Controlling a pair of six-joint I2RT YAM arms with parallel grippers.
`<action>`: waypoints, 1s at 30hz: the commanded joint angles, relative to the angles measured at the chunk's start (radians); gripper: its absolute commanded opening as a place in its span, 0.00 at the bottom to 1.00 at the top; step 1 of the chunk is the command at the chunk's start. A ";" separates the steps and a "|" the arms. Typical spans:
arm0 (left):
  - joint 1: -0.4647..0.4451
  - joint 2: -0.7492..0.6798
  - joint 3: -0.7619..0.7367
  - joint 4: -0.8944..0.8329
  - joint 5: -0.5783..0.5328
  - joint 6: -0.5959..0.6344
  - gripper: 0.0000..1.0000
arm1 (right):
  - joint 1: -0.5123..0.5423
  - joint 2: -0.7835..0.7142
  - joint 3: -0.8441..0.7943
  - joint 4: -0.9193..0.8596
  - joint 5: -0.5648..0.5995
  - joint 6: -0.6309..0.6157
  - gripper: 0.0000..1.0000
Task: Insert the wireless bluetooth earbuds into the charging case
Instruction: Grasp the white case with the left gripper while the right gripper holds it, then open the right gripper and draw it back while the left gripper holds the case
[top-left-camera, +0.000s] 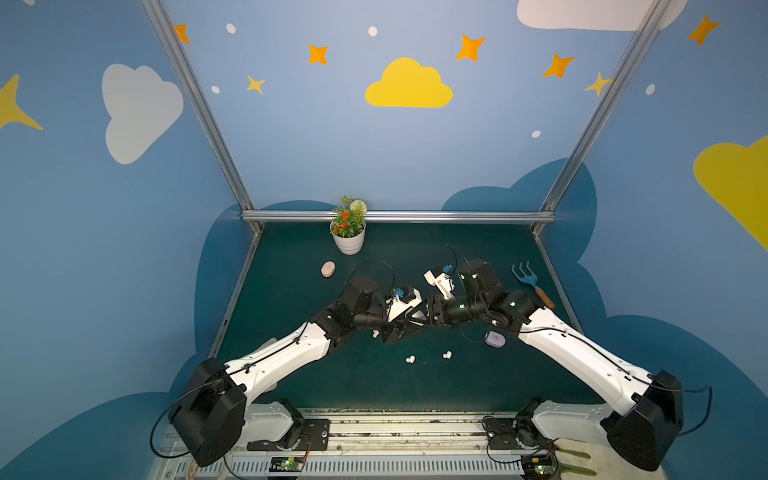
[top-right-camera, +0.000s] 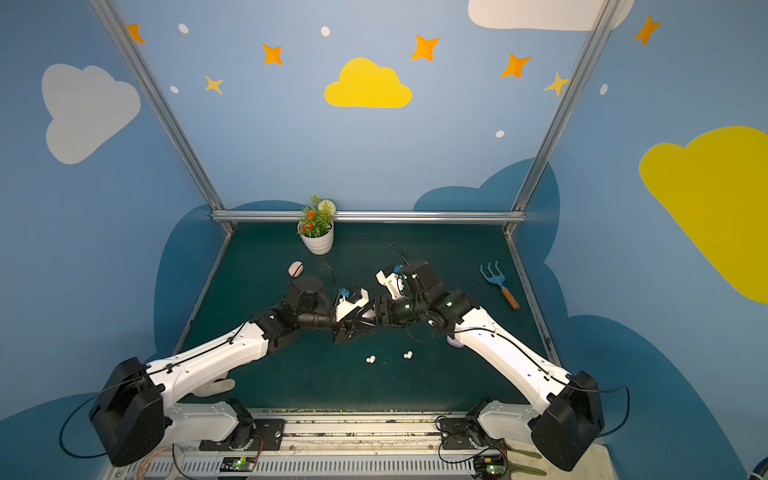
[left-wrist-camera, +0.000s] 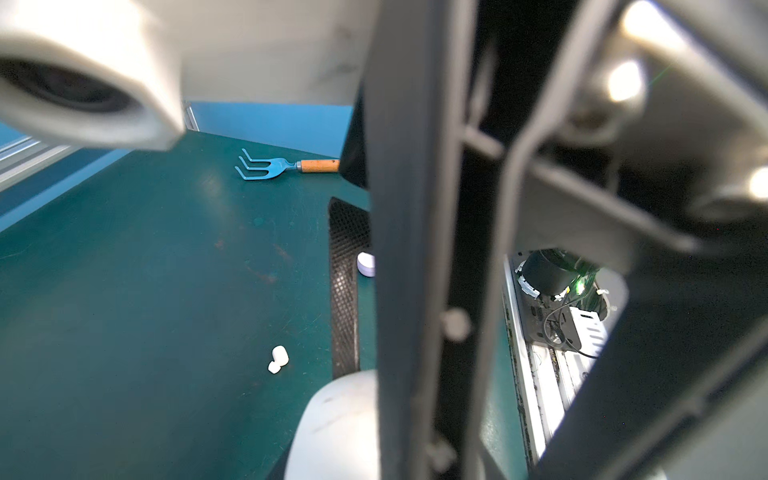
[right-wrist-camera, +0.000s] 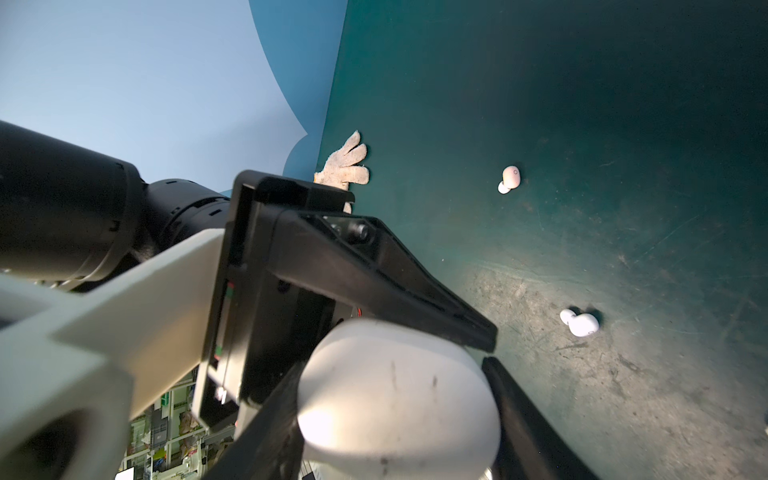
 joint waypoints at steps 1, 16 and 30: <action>-0.011 -0.030 -0.005 0.008 0.055 0.006 0.40 | -0.006 0.019 0.004 0.032 0.014 0.001 0.59; -0.011 -0.070 -0.039 0.041 -0.007 -0.055 0.27 | -0.030 -0.078 -0.006 -0.023 0.067 -0.014 0.80; -0.011 -0.019 -0.011 0.116 0.184 -0.212 0.18 | -0.067 -0.308 -0.046 -0.191 0.230 -0.351 0.92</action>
